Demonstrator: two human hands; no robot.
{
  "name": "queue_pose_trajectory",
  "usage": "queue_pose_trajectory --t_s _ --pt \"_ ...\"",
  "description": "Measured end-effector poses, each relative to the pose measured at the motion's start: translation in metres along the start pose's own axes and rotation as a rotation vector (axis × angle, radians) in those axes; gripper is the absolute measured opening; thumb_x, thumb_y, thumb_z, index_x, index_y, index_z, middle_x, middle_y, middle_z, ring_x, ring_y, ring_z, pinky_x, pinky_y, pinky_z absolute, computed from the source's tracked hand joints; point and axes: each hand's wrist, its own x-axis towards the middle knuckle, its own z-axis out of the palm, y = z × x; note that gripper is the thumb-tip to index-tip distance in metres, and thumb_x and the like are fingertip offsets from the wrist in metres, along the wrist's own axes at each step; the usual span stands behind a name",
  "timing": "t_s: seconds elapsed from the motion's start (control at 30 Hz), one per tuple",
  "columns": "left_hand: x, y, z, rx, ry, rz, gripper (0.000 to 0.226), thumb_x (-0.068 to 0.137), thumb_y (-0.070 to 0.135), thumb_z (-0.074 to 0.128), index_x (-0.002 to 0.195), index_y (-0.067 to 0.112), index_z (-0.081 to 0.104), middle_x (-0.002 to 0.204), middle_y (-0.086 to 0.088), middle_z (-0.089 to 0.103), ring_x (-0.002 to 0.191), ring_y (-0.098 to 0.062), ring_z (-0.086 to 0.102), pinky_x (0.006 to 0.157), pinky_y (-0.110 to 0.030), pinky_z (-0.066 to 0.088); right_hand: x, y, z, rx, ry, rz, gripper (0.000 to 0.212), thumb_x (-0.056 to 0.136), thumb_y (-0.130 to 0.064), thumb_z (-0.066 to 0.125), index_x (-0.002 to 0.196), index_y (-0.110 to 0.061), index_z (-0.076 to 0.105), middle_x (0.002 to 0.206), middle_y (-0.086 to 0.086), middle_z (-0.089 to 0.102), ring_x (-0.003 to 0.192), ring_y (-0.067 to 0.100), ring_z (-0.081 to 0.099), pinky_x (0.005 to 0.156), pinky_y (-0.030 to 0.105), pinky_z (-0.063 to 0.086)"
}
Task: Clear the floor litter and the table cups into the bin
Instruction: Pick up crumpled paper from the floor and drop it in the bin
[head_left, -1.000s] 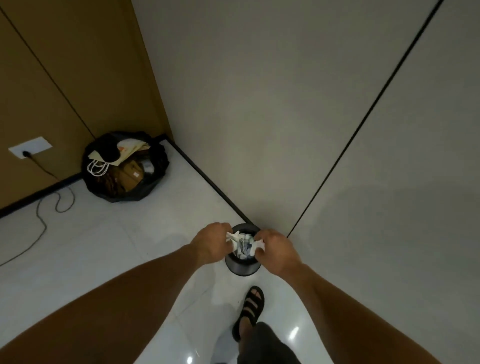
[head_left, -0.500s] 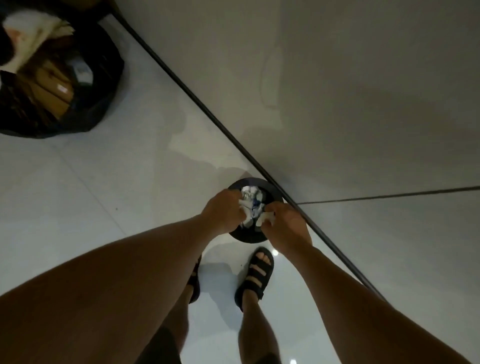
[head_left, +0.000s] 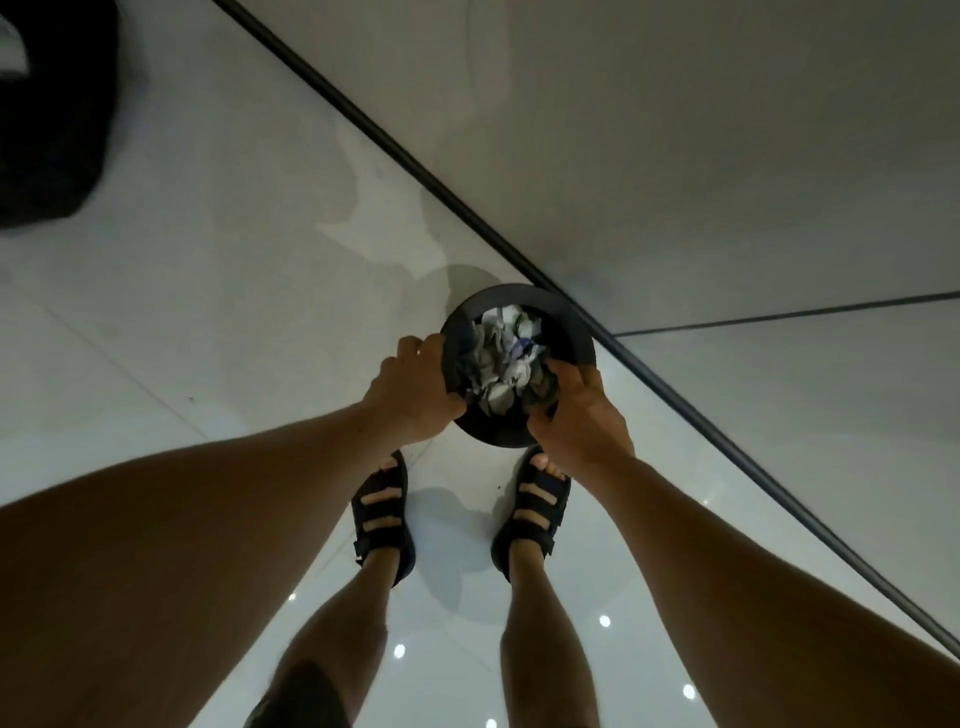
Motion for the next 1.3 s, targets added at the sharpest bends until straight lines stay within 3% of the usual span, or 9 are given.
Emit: queue_pose_trajectory --t_s 0.13,0.37,0.6,0.97,1.3 --pt "-0.035 0.035 -0.063 0.004 0.063 0.106 0.079 0.081 0.037 0.066 0.145 0.019 0.023 0.142 -0.013 0.032 0.124 -0.037 0.041 0.094 -0.043 0.041 -0.041 -0.026 -0.05 0.051 0.021 0.014 0.063 0.086 -0.031 0.06 0.142 -0.025 0.034 0.138 0.006 0.041 0.113 0.028 0.055 0.081 0.032 0.045" --pt "-0.145 0.112 -0.169 0.121 0.105 0.344 0.08 0.084 0.042 0.064 0.148 0.019 0.022 0.147 -0.014 0.028 0.131 -0.035 0.037 0.105 -0.044 0.038 -0.154 -0.068 -0.164 0.1 0.193 0.01 0.065 0.091 -0.036 0.061 0.147 -0.023 0.032 0.145 0.006 0.039 0.124 0.028 0.051 0.095 0.037 0.047" --pt "-0.279 0.184 -0.201 0.331 0.036 0.576 0.078 0.084 0.042 0.062 0.148 0.019 0.022 0.145 -0.011 0.031 0.13 -0.03 0.037 0.106 -0.04 0.037 -0.305 -0.059 -0.232 0.205 0.37 0.146 0.064 0.093 -0.038 0.058 0.149 -0.023 0.03 0.147 0.005 0.037 0.122 0.028 0.052 0.098 0.039 0.048" --pt "-0.459 0.304 -0.105 0.674 -0.079 0.901 0.082 0.087 0.049 0.059 0.152 0.023 0.014 0.155 -0.005 0.016 0.139 -0.025 0.025 0.114 -0.035 0.026 -0.533 0.072 -0.185 0.383 0.584 0.493 0.066 0.093 -0.04 0.057 0.15 -0.022 0.027 0.145 0.005 0.035 0.118 0.026 0.054 0.097 0.037 0.048" --pt "-0.647 0.385 0.096 0.909 -0.11 1.235 0.074 0.085 0.044 0.061 0.147 0.023 0.026 0.148 -0.005 0.028 0.135 -0.025 0.032 0.11 -0.038 0.033 -0.765 0.212 -0.107 0.453 0.77 0.813 0.067 0.091 -0.038 0.054 0.15 -0.023 0.025 0.146 0.006 0.034 0.121 0.026 0.049 0.092 0.037 0.048"
